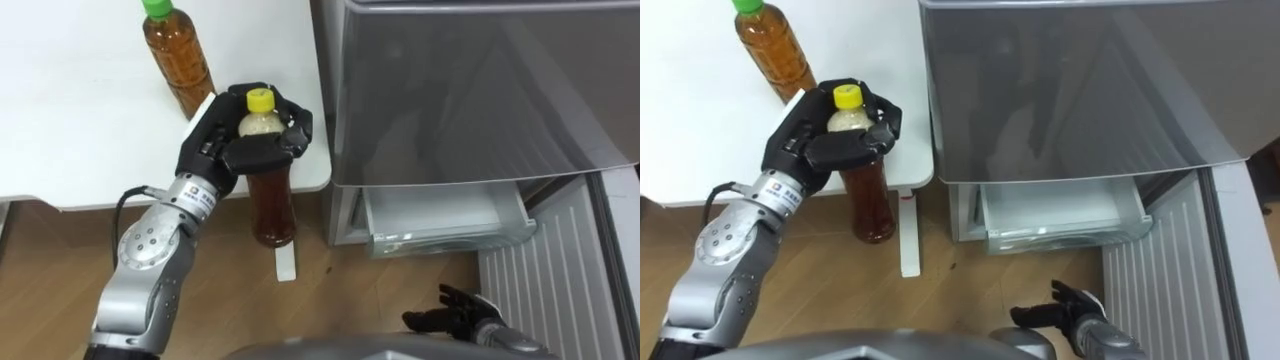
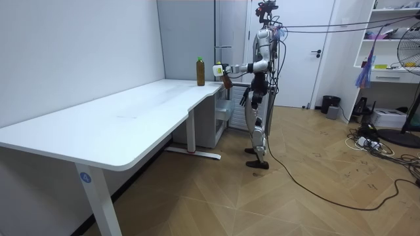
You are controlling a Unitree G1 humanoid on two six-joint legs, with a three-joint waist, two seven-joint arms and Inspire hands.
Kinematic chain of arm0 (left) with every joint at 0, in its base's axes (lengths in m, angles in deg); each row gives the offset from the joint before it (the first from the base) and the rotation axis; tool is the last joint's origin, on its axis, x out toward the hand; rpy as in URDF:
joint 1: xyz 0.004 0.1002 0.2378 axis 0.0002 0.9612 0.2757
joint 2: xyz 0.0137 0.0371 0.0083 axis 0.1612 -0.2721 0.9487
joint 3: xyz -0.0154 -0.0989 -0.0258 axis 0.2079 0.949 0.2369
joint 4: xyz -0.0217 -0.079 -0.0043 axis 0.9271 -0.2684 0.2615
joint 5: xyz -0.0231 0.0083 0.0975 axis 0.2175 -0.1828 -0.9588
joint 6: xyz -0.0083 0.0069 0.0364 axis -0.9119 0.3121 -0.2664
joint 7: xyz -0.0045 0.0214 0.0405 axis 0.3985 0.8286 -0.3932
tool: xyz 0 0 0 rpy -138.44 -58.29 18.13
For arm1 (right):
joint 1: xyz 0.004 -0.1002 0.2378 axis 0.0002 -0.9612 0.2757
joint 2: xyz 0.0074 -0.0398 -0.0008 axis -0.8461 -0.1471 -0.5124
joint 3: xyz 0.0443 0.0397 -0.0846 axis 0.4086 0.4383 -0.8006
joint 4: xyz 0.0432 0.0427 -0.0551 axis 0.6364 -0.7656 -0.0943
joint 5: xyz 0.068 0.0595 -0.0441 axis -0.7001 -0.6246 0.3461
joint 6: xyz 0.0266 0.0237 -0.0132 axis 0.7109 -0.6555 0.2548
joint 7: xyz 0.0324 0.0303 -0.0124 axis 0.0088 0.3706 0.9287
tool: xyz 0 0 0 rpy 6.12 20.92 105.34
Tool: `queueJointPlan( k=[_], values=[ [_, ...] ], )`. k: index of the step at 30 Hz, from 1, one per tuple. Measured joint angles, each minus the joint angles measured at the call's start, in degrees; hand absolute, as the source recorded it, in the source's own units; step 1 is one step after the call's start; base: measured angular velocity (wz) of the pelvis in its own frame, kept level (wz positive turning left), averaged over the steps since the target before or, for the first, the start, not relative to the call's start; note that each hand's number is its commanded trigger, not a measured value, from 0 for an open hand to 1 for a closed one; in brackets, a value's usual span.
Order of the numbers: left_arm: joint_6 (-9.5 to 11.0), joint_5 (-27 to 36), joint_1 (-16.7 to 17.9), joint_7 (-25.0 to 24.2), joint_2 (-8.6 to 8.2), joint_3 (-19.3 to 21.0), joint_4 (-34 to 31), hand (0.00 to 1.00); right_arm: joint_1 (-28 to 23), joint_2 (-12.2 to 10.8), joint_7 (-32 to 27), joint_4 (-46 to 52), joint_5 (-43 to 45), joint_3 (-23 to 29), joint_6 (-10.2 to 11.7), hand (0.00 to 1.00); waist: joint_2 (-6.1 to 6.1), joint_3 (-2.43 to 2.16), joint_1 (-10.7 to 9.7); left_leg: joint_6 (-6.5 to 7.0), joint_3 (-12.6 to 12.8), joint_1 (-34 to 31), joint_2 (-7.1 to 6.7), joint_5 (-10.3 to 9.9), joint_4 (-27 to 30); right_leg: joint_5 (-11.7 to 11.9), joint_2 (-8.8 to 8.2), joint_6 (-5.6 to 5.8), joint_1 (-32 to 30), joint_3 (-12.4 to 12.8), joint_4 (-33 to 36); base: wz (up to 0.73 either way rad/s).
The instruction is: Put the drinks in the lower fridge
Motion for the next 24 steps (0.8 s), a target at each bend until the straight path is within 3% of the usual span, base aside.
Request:
queueJointPlan(
  k=[4, 9, 24],
  values=[
    [0.0, 0.9, 0.1, 0.1, 0.01, 0.0, 0.7, 1.0, 0.3, -0.2, 2.7, 4.1, 3.4, -3.5, -0.6, 0.0, -0.28, -0.01, 1.3, 0.01, -0.1, -0.2, -0.02, 0.0, 0.3, 0.0, -0.17, 0.0, 0.1, -0.6, 0.1, 0.03],
    [0.1, 1.4, 0.1, 0.1, -0.08, 0.0, 0.7, 1.0, -1.6, -0.5, 6.8, 18.4, 9.2, -5.6, -1.1, 0.0, -0.14, 0.07, 3.3, 0.06, -0.8, -0.6, -0.08, 0.0, 0.9, 0.0, -0.59, 0.0, 0.2, -1.7, 0.1, 0.08],
    [1.5, 1.1, 0.2, 0.0, -0.05, -0.2, 2.6, 1.0, -1.8, -0.3, 17.1, 31.5, 12.8, -7.0, -0.5, 0.0, 0.05, 0.43, 3.7, 0.1, -2.4, -0.8, -0.23, -0.1, 1.4, -0.2, -0.8, -0.03, 0.9, -3.0, 0.1, 0.05]
  ],
)
